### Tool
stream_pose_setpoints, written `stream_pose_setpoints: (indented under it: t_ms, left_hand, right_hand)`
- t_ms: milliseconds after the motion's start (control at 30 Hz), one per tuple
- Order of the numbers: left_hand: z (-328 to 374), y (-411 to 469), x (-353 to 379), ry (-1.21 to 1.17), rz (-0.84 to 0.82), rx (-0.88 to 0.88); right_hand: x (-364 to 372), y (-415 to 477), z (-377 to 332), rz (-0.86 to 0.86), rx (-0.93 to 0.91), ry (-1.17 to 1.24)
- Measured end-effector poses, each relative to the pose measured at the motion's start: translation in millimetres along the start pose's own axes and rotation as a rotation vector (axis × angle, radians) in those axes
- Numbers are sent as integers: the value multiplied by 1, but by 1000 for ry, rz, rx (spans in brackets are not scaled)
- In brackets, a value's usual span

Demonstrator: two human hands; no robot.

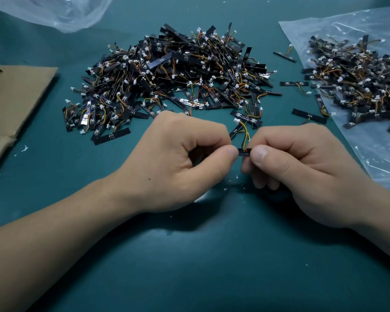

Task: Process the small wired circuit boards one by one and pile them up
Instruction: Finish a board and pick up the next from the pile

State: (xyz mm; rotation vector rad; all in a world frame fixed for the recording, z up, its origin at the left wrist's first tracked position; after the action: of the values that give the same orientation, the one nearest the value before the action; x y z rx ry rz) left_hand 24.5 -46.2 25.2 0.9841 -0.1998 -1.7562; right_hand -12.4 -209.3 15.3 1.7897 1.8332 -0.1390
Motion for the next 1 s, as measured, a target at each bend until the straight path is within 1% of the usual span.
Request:
stream_pose_setpoints:
  t_ms: [500, 700, 867, 1000]
  left_hand:
    - [-1, -1, 2, -4, -25, 16]
    - [-2, -2, 5, 40, -40, 43]
    - [-3, -2, 4, 12, -44, 15]
    - [0, -1, 4, 32, -21, 43]
  right_hand:
    - [0, -1, 0, -22, -28, -13]
    - [0, -1, -1, -48, -45, -20]
    - [0, -2, -1, -45, -55, -14]
    - [-1, -2, -1, -37, -57, 3]
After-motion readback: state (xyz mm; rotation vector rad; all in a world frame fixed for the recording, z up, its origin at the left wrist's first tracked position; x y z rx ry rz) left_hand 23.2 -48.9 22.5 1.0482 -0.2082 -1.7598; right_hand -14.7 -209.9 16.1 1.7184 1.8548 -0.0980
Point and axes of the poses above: each hand's wrist, its own y-axis towards the middle knuckle, its own x-axis out of the palm, z = x × y, the point moved 5 cm from there along y, towards the middle knuckle, and after that the axes turned 14 degrees about z, right-handed, at the moved point
